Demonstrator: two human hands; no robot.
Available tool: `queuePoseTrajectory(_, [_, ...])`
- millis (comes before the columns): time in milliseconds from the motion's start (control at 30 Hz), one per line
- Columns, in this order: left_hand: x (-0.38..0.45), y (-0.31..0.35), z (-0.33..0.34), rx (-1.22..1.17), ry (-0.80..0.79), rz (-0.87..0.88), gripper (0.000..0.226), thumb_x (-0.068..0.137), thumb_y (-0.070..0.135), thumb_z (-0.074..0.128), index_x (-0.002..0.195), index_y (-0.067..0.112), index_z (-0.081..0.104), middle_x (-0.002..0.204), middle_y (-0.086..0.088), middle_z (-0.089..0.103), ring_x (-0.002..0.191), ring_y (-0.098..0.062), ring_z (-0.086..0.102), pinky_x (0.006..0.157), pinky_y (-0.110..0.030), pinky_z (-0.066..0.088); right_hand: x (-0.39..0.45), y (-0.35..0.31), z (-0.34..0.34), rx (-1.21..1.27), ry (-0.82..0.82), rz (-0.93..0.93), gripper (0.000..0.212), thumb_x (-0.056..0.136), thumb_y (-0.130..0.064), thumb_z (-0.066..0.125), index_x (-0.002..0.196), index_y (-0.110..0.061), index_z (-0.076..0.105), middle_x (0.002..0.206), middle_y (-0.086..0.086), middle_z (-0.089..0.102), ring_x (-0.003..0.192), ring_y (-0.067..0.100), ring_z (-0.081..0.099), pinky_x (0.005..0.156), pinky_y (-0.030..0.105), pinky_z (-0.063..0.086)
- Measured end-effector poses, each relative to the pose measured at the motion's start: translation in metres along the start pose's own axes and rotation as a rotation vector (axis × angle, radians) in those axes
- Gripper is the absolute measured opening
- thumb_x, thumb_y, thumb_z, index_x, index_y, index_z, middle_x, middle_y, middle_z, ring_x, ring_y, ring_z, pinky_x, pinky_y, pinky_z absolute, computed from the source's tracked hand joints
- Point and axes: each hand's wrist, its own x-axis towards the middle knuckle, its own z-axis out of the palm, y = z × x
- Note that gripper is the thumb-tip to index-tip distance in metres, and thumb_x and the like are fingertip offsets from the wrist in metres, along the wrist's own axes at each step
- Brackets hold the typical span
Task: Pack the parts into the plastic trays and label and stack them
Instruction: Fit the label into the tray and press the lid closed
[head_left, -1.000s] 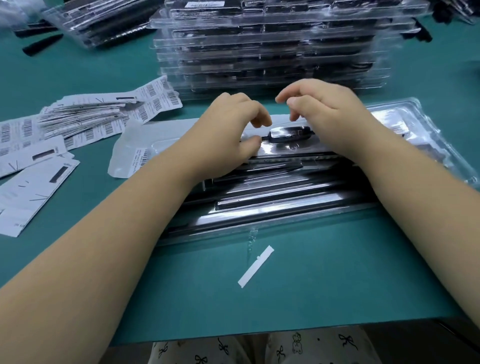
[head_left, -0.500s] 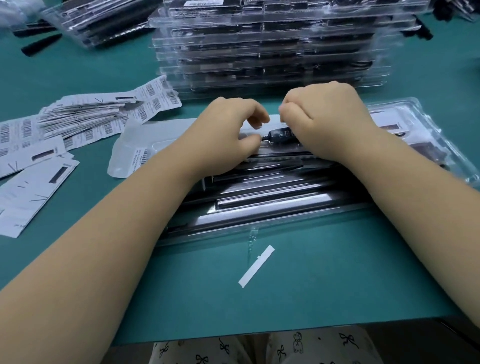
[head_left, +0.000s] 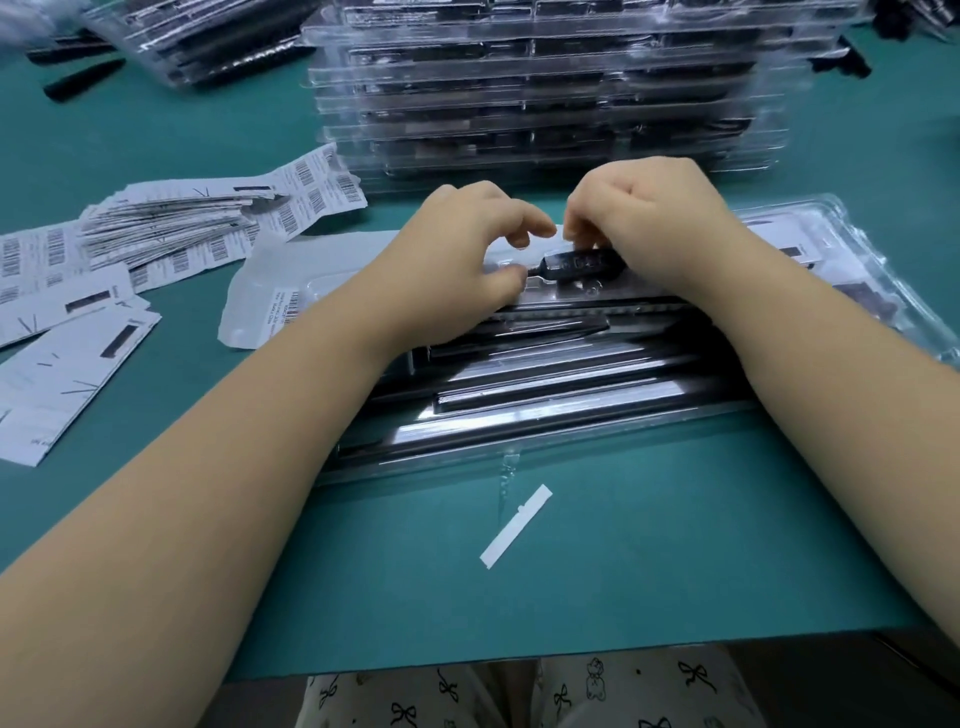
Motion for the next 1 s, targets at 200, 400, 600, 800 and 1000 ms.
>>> queuePoseTrajectory(200, [-0.003,0.001,0.001,0.031,0.005,0.037,0.041,0.091,0.013,0.053,0.118,0.043,0.058,0.101,0.009,0.045,0.096,-0.015,0.032,0.085,-0.021,0.022,-0.006,0.003,-0.022,-0.007,-0.337,-0.037,0.024,0.083,-0.017,0.062,0.096,-0.036,0.066,0.089,-0.005,0.067,0.085,0.017,0.061,0.078,0.03,0.051])
queuePoseTrajectory(400, [-0.003,0.004,0.001,0.135,0.029,0.065,0.036,0.091,0.017,0.054,0.117,0.04,0.064,0.107,0.004,0.052,0.096,-0.016,0.034,0.093,-0.036,0.035,0.004,0.005,-0.022,-0.068,-0.337,-0.01,0.026,0.083,-0.018,0.07,0.101,-0.035,0.062,0.083,-0.015,0.059,0.058,-0.012,0.052,0.048,0.002,0.035])
queuePoseTrajectory(600, [-0.005,0.009,-0.006,0.294,-0.038,0.096,0.035,0.093,0.026,0.051,0.122,0.044,0.06,0.124,0.008,0.054,0.101,-0.02,0.037,0.092,-0.043,0.037,-0.004,0.014,-0.022,0.025,-0.125,0.061,0.021,0.076,-0.036,0.075,0.094,-0.038,0.065,0.087,-0.013,0.061,0.073,-0.003,0.054,0.069,0.018,0.044])
queuePoseTrajectory(800, [-0.008,0.02,-0.006,0.487,-0.211,0.153,0.047,0.098,0.038,0.029,0.143,0.033,0.038,0.147,0.022,0.036,0.11,-0.021,0.037,0.096,-0.043,0.039,-0.008,0.016,-0.027,-0.089,-0.193,0.077,0.012,0.082,-0.044,0.066,0.092,-0.038,0.067,0.079,-0.017,0.066,0.064,-0.012,0.055,0.054,0.004,0.038])
queuePoseTrajectory(1000, [-0.018,0.017,0.001,0.425,-0.451,0.021,0.075,0.078,0.07,0.001,0.147,0.043,-0.012,0.156,0.025,-0.01,0.141,-0.009,0.002,0.113,-0.033,0.003,-0.007,0.021,-0.031,-0.171,-0.183,0.124,0.011,0.082,-0.044,0.067,0.087,-0.035,0.065,0.061,-0.024,0.059,0.044,-0.011,0.049,0.051,0.015,0.037])
